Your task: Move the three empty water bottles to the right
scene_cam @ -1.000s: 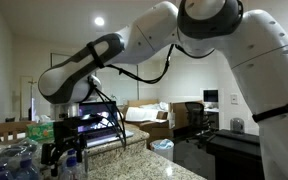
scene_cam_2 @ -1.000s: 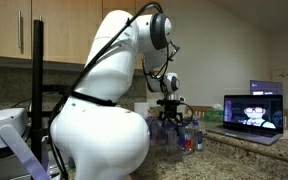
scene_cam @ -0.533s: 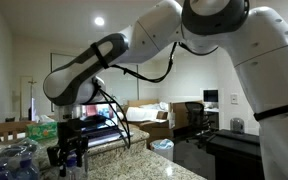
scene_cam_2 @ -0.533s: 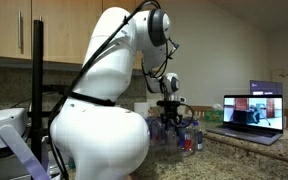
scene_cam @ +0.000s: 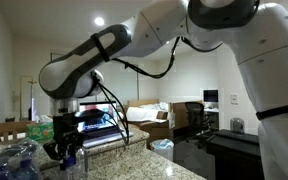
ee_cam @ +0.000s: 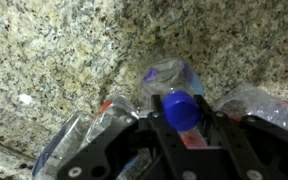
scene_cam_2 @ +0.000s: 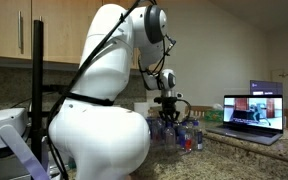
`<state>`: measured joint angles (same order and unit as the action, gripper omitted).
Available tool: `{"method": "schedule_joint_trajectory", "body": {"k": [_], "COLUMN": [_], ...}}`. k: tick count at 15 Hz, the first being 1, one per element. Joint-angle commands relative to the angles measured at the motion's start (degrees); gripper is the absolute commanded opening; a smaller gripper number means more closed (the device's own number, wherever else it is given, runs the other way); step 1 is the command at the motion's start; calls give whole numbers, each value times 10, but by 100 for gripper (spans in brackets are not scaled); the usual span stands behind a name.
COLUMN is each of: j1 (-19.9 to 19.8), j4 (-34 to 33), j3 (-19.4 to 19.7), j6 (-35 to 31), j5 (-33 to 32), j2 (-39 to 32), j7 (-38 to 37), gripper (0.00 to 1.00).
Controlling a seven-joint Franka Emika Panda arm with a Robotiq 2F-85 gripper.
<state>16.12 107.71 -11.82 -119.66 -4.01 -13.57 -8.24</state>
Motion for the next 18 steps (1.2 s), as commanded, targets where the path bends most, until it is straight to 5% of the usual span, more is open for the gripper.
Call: {"method": "schedule_joint_trajectory", "body": {"k": [1,9,18], "j1": [-3,-15,-91], "j4": [-1,-86,-94], "j3": [5,26,76], "j6": [34,217,253], "j5": [-8,-26,-16], "j2": [22,70,111], "j7": [-11,-44,-7], "gripper": [14,14,14]}}
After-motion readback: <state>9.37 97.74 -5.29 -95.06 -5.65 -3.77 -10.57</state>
